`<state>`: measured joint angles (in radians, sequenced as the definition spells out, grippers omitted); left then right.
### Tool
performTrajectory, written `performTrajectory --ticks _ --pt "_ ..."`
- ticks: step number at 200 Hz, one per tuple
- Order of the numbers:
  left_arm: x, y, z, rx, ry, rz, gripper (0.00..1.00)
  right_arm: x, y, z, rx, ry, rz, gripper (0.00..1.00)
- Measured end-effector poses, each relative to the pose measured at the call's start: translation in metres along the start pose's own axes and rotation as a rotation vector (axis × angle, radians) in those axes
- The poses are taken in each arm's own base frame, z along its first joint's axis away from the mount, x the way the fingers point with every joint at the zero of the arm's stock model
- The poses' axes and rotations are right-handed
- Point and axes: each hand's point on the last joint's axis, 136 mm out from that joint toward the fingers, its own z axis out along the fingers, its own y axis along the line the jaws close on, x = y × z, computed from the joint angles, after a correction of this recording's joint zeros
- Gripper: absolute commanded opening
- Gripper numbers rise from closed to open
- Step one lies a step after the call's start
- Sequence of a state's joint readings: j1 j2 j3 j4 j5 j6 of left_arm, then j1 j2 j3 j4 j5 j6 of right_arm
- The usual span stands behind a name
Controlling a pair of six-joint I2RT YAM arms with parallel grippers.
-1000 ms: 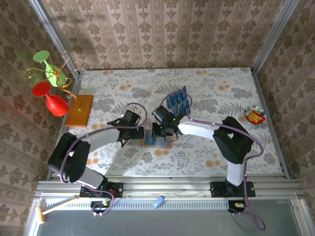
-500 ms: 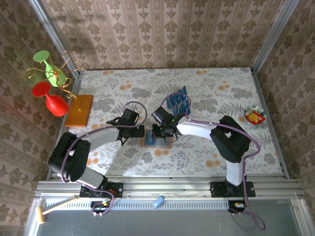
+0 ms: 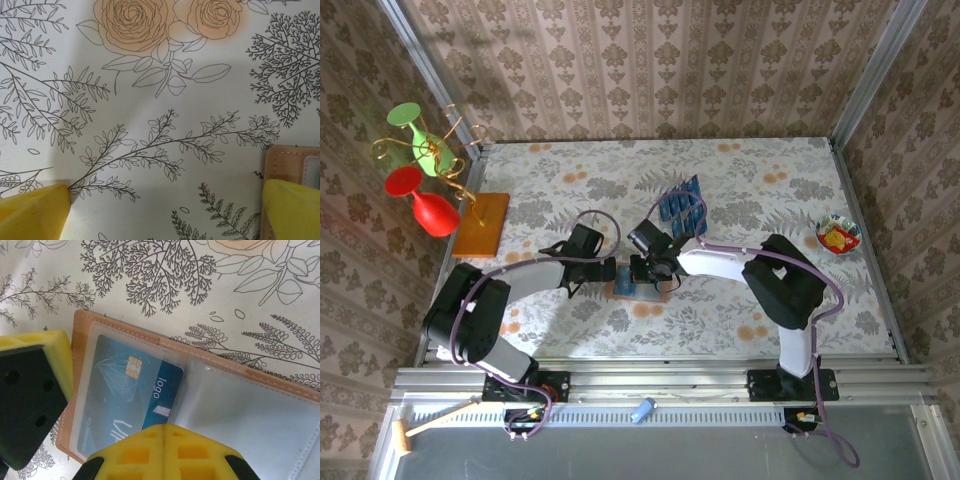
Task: Put the credit cards into the card holder
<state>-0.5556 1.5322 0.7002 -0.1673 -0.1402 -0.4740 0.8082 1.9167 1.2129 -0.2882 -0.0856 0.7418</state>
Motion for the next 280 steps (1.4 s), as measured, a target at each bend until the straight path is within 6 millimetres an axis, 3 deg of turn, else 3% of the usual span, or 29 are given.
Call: performTrajectory --ticks 204,280 --pt "-0.001 0.003 0.003 -0.014 -0.058 -0.012 1.00 0.003 0.008 0.014 -0.057 0.033 0.048 0.00" --pt "0.004 0.006 -0.009 0.009 -0.026 -0.031 1.00 0.002 0.010 0.010 -0.080 0.023 0.048 0.00"
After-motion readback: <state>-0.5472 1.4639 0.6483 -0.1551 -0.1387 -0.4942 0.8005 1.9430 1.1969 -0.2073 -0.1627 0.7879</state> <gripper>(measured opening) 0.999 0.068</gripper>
